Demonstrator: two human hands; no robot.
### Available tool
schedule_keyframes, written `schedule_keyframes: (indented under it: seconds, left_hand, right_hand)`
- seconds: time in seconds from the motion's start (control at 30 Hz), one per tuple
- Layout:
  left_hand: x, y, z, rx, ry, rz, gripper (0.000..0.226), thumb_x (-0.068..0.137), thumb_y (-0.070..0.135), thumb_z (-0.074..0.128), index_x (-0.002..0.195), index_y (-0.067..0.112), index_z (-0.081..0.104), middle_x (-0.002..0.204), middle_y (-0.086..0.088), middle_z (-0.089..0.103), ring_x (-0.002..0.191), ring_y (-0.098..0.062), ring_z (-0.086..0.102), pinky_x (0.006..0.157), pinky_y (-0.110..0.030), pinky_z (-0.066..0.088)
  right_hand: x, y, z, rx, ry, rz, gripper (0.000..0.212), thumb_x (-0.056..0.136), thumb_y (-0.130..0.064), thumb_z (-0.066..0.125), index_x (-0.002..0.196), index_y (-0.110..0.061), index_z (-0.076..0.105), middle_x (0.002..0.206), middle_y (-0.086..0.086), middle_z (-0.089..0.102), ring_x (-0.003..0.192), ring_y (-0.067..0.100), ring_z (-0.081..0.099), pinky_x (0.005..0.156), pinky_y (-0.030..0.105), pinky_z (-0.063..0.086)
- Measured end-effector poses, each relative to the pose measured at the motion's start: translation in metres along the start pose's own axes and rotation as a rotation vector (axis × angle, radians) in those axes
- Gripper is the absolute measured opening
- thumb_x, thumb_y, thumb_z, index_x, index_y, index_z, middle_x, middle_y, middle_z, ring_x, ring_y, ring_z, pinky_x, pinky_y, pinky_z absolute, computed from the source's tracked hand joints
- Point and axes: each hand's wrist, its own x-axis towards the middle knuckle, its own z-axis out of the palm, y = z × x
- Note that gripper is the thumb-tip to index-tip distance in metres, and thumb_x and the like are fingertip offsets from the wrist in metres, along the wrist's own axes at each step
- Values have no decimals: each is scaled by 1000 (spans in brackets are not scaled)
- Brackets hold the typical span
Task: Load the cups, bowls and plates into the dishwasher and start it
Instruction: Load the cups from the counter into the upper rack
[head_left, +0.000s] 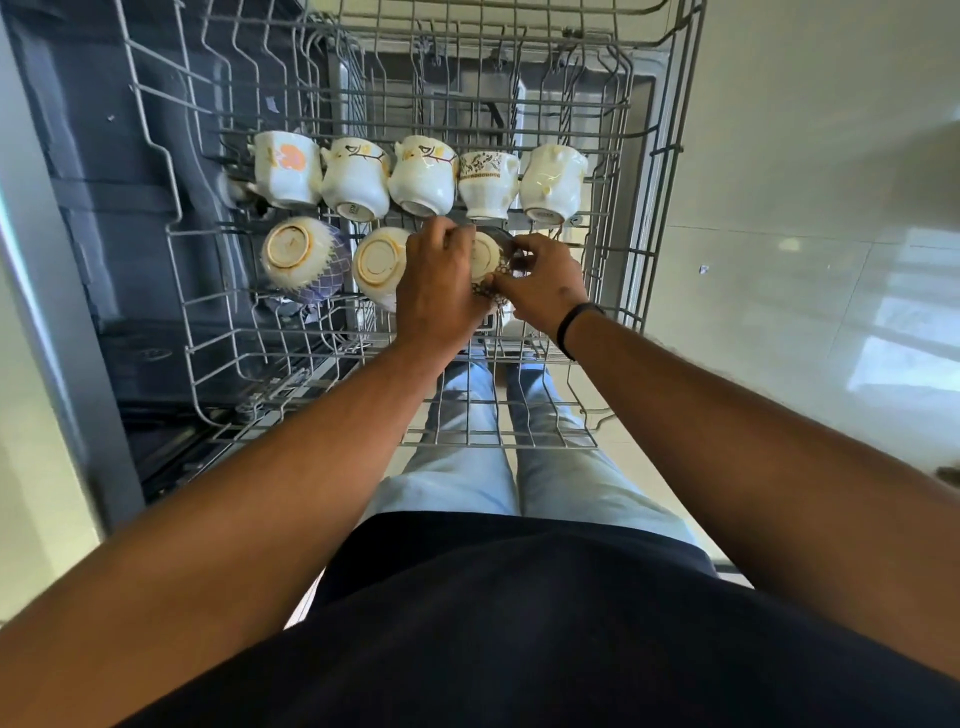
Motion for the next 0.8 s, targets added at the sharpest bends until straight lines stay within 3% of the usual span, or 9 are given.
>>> schedule_keyframes:
  seconds: [0.17,0.4,0.53,0.6,0.73,0.8]
  left_hand:
    - [4,9,2,44,-10,-33,51,74,26,81,116,11,55,124,-6,50,114,-24,47,67,-26,37]
    - [-3,10,-1,25,-51,-48,74,65,18,88,127,13,47,131,-6,49,117,-23,48,72,-28,44]
    - [-15,7,-15,14,-32,-32,86,67,21,88,140,16,43,137,-6,47,122,-22,49,78,-25,44]
    - [-25,7,-27,-4,-28,-38,88,67,25,88,142,17,43,138,-6,47,123,-23,50,86,-29,50]
    - [-46,22,-58,-99,19,-90,72,71,30,87,133,18,53,135,-3,51,122,-22,51,89,-28,42]
    - [-59,31,-77,-153,89,-123,59,73,34,85,123,19,58,129,-3,55,119,-22,52,91,-33,45]
  right_hand:
    - [9,-5,-6,-26,-77,50,44,76,-10,83,116,-15,66,96,0,66,89,19,66,76,33,61]
    - [7,-7,-15,-139,-106,-20,52,77,-22,84,123,-17,61,109,5,66,89,22,63,72,32,53]
    - [-9,-6,-28,-174,-83,-58,70,77,-35,84,136,-17,52,129,7,61,106,28,64,89,40,56]
    - [-21,-11,-38,-185,-75,-85,69,80,-34,81,139,-16,50,132,6,59,113,27,61,92,35,52]
    - [-48,-32,-58,-138,-50,-135,59,83,-40,76,133,-15,56,117,5,65,95,23,62,81,35,54]
    - [-66,-48,-65,-111,-66,-159,53,85,-40,75,128,-15,59,105,5,65,88,22,60,76,34,51]
